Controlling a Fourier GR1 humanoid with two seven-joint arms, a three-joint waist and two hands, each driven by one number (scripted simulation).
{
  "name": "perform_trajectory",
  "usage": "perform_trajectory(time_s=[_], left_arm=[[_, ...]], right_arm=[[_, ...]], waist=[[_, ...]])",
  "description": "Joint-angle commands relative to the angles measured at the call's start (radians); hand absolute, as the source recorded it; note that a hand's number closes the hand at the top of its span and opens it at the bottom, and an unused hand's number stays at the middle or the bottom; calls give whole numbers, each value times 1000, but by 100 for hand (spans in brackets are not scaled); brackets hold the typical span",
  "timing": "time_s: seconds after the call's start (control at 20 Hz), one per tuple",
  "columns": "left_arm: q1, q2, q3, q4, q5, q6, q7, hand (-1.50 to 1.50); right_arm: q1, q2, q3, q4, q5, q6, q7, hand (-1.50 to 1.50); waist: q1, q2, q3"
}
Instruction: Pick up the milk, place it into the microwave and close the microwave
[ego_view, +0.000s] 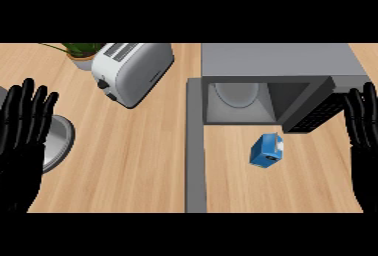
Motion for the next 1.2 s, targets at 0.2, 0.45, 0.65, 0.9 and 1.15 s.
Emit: perform_trajectory(time_s=[0.2, 0.45, 0.65, 0.9, 1.15], left_arm=[[-12, -35, -45, -54, -38, 15, 1, -150], [141, -110, -89, -76, 49, 122, 24, -150], [264, -83, -34, -206, 135, 33, 46, -150], [478, -112, -93, -252, 146, -22, -93, -150], [552, -92, -14, -271, 218, -100, -136, -150]], right_arm=[[46, 20, 86, -171, 5, 13, 124, -150], [108, 19, 165, -236, -15, 58, 146, -150], [227, 39, 246, -314, 19, 68, 139, -150], [298, 36, 274, -291, 95, 72, 47, -150], [425, 23, 320, -306, 177, 60, -31, -150]], waist=[[-12, 19, -24], [-7, 17, -24], [-7, 17, -24], [-3, 17, -24], [-8, 17, -24]])
